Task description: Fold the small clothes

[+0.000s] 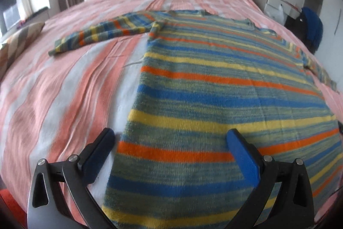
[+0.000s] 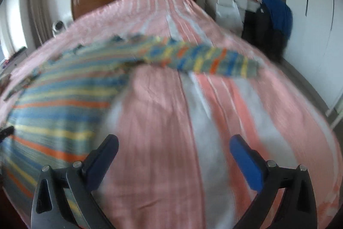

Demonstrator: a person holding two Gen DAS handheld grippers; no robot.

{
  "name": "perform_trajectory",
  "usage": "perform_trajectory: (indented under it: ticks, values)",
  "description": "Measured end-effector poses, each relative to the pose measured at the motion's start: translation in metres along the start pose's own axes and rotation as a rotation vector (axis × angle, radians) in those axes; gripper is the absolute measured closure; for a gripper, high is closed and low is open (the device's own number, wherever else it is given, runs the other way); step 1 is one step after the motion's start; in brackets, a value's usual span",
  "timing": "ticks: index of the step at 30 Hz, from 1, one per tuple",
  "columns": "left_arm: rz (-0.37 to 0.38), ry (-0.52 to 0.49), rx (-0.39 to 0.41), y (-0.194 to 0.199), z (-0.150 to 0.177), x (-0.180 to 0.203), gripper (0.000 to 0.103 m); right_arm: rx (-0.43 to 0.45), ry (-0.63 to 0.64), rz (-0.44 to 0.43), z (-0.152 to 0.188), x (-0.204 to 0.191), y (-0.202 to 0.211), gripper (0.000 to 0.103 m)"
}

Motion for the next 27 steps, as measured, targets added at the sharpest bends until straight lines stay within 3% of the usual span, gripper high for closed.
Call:
perform_trajectory:
  ticks: [8,27]
  values:
    - [-0.022,0.018,0.006,0.0013,0.0012,-0.0008,0.000,0.019,-0.020,-0.018,0.0073,0.0063,-0.0056,0.000]
    - [0.015,-0.017,-0.032,0.0019,0.0035,0.0002,0.000,0.042,-0.014,-0.042,0.0098,0.0073,-0.0044,0.000]
Point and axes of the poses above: each gripper's, at about its wrist camera, not at the fingertips, and y roughly against the way its jaws point, x to its right, z to its underside, the point moved 3 cm from there along -y, roughly the way its jaws point, and after that the axes turned 13 degrees about x, right-handed, at the moved point
